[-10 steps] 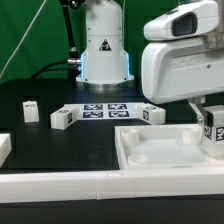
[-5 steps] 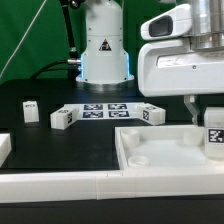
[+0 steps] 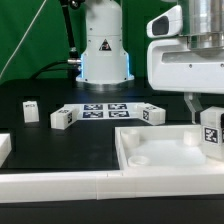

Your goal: Assemble one leg

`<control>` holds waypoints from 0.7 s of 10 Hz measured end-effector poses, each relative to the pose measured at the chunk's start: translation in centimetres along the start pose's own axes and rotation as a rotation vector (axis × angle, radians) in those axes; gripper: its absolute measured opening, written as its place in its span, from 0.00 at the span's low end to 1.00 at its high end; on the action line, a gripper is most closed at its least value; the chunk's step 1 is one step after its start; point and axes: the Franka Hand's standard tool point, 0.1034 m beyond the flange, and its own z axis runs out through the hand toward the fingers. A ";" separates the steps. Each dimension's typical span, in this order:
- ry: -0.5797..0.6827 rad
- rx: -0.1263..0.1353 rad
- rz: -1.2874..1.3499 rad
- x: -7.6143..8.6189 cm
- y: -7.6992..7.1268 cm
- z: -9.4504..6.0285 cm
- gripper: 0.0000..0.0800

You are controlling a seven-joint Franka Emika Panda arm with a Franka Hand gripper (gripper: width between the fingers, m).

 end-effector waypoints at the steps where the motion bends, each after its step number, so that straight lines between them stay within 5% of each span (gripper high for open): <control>1: -0.003 0.000 0.030 0.0 0.1 0.0 0.37; 2: -0.004 0.000 0.001 0.0 0.0 0.0 0.48; 3: -0.004 0.000 -0.091 0.0 0.1 0.0 0.48; 4: -0.003 0.000 -0.169 -0.1 0.0 0.0 0.71; 5: -0.005 0.001 -0.341 -0.3 -0.1 0.0 0.78; 7: -0.013 -0.005 -0.558 -0.8 -0.3 0.0 0.81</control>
Offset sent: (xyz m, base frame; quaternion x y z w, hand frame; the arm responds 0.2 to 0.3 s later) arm 0.0001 0.0039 0.0027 0.0023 -0.0215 -0.0743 0.9970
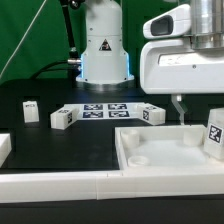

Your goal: Assemble one leg

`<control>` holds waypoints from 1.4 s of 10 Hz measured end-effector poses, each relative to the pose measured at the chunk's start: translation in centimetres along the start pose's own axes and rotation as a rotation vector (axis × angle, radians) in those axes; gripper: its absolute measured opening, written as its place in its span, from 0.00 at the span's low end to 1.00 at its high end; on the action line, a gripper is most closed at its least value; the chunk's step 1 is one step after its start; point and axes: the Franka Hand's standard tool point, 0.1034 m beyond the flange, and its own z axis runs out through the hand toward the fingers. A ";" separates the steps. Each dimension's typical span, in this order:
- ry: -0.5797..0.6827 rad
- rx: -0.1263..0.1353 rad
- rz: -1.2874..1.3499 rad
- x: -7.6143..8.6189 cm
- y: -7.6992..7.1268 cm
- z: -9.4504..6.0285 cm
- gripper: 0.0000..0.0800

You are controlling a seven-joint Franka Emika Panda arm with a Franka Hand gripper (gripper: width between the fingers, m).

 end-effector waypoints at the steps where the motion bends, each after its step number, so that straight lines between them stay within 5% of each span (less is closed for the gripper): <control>1: -0.004 -0.014 -0.121 -0.3 -0.5 0.0 0.81; 5: -0.013 -0.062 -0.606 0.2 -0.4 -0.2 0.81; 9: -0.014 -0.067 -0.842 0.8 0.3 -0.3 0.81; 11: -0.014 -0.067 -0.842 0.8 0.3 -0.3 0.49; 14: -0.012 -0.067 -0.810 0.8 0.3 -0.3 0.36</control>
Offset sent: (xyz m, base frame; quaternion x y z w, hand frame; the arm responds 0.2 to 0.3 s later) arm 0.0091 -0.0086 -0.0008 -0.0482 -0.0080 -0.3222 0.9454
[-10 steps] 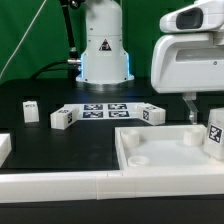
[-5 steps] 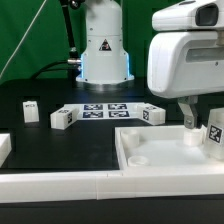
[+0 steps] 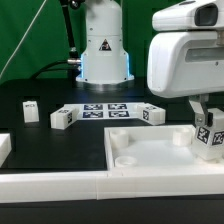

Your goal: Assemble one leg

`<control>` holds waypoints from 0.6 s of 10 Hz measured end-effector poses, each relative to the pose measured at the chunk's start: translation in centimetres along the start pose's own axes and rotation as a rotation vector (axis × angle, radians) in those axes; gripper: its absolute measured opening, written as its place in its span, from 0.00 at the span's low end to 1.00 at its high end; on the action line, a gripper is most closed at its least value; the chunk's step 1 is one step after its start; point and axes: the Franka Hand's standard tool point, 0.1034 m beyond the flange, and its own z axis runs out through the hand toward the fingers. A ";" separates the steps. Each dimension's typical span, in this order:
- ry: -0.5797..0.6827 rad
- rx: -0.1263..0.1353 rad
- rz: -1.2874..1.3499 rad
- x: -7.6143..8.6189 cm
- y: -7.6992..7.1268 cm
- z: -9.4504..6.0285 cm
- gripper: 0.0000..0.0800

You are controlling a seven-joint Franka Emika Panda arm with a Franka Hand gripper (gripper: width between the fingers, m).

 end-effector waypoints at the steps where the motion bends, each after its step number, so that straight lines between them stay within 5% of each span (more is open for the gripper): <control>1: 0.000 0.000 0.002 0.0 0.0 0.0 0.36; 6: 0.034 0.041 0.590 0.4 -0.5 0.0 0.37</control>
Offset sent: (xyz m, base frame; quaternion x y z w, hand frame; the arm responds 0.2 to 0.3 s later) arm -0.0061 -0.0040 -0.0006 0.0116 0.0097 0.2312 0.9728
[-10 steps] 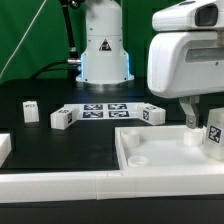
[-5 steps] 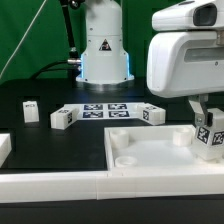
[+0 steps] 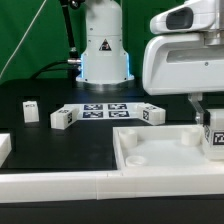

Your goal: Assemble one leg

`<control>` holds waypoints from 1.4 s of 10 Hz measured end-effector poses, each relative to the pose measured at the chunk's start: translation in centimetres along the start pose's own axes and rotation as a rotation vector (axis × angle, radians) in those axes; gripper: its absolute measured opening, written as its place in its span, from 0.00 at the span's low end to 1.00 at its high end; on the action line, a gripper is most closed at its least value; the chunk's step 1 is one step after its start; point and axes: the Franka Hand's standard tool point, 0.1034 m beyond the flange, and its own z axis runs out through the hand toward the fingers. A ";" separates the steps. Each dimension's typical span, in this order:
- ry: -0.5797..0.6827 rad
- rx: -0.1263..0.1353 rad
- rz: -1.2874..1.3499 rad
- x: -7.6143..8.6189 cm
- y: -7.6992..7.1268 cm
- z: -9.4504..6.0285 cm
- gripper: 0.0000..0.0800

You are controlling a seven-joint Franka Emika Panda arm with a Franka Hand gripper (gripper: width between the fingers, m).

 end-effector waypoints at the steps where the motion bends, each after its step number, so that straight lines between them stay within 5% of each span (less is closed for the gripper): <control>1: 0.001 0.002 0.086 0.0 0.1 0.0 0.37; 7: 0.004 -0.037 0.827 -1.1 -0.1 0.1 0.37; 13: -0.019 -0.015 1.028 -1.1 0.1 0.2 0.38; 14: -0.020 -0.015 0.991 -1.2 0.1 0.2 0.61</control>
Offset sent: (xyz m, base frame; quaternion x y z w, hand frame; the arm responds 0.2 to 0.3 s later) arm -0.0041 0.0091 -0.0093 -0.0054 0.0006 0.2393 0.9709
